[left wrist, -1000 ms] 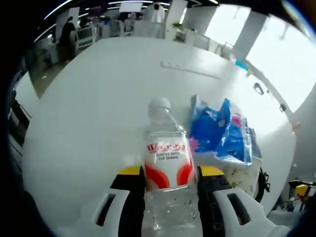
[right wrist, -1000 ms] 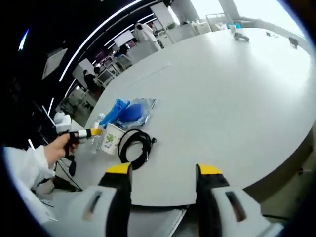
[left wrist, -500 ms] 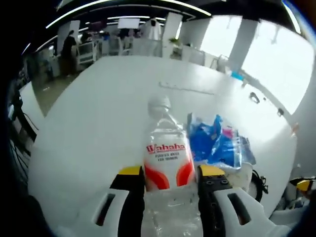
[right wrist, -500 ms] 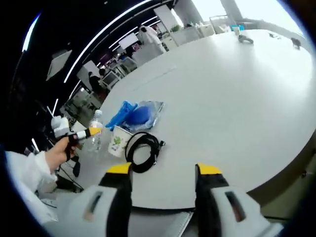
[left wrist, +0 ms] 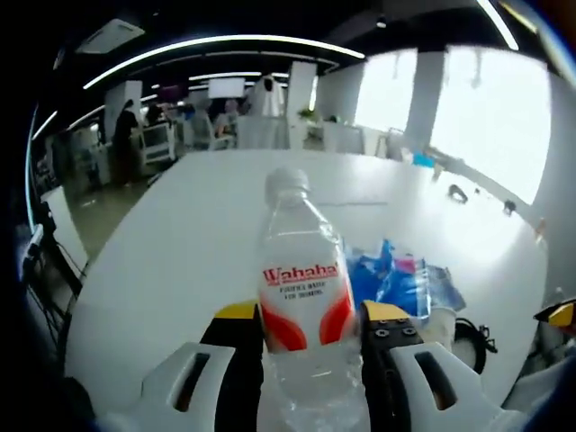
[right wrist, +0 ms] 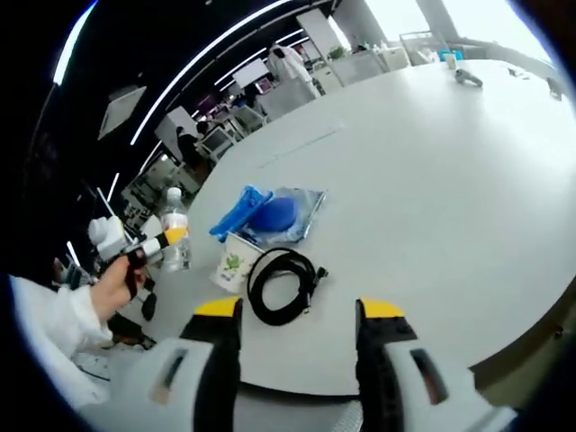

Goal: Arrange the tabletop items into an orderly group along one side of the table until the central work area is clear of visible clutter.

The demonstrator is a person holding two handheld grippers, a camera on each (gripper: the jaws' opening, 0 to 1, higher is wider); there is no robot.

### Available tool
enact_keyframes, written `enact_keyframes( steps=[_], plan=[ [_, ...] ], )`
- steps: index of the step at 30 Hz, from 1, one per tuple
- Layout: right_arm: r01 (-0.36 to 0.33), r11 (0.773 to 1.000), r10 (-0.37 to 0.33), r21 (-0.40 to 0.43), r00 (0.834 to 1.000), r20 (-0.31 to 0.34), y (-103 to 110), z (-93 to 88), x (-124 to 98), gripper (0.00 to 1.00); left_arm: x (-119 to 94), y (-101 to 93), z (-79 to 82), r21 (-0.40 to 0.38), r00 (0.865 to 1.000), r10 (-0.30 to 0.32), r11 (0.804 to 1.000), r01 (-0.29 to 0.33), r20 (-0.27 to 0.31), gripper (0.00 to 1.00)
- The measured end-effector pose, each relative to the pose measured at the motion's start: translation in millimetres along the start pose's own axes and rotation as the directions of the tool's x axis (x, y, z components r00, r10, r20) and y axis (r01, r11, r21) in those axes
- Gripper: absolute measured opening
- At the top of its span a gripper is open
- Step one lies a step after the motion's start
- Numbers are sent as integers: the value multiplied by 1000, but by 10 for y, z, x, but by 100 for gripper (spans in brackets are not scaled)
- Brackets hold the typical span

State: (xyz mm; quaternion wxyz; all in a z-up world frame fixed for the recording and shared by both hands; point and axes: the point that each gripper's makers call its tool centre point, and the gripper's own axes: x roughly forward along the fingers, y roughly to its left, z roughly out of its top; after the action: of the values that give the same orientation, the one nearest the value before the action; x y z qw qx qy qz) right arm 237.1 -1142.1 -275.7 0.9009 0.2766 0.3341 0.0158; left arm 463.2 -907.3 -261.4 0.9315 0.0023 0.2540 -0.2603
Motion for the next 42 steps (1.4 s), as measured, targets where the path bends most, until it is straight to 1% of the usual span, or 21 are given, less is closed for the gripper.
enact_keyframes(
  steps=[1,2,3,5,8,10,12,14,16,19,24,28,34,37,38,42],
  plan=[
    [-10,1000,10,-4,1000,2,35,19,18,49,-24,-6,31,0,1000,0,1000,0,20,37],
    [-17,1000,17,-9,1000,3,57,31,30,49,-42,-6,44,-6,1000,-1,1000,1,27,37],
    [-24,1000,24,-14,1000,3,82,45,43,49,-69,-16,75,-21,999,-4,1000,5,48,37],
    [-36,999,36,-26,999,1,137,71,72,49,-108,-29,100,-23,998,-8,1000,9,70,37],
    [-71,996,71,-58,997,-6,265,131,150,49,-133,-49,87,43,997,-5,999,2,79,37],
    [-89,993,88,-72,996,-12,335,163,189,49,-162,-50,79,35,996,-4,999,1,87,37],
    [-116,988,115,-103,993,-18,440,216,238,49,-166,-26,84,24,996,-3,1000,0,92,37],
    [-146,982,144,-117,989,-26,554,271,286,49,-198,-48,77,22,995,-4,1000,2,98,37],
    [-193,974,192,-121,981,-22,716,343,338,49,-224,-64,80,29,994,-4,1000,1,106,37],
    [-228,957,224,-182,974,-42,907,405,418,49,-275,-84,79,20,994,0,1000,-2,112,37],
    [-294,928,289,-228,956,-57,1220,542,548,49,-352,-125,78,29,993,-9,1000,5,119,37],
    [-323,912,318,-252,946,-60,1374,615,599,49,-426,-143,67,23,991,-7,1000,4,131,37],
    [-352,895,347,-274,935,-69,1547,688,670,49,-493,-178,53,50,990,-14,999,7,138,38],
    [-384,874,373,-298,923,-95,1688,703,721,49,-506,-202,59,55,989,-24,998,16,145,38],
    [-386,870,375,-306,922,-98,1718,714,735,49,-509,-219,61,58,989,-29,998,20,147,38],
    [-414,851,403,-324,909,-104,1893,774,786,48,-520,-285,73,69,988,-45,997,35,149,38]
  ],
)
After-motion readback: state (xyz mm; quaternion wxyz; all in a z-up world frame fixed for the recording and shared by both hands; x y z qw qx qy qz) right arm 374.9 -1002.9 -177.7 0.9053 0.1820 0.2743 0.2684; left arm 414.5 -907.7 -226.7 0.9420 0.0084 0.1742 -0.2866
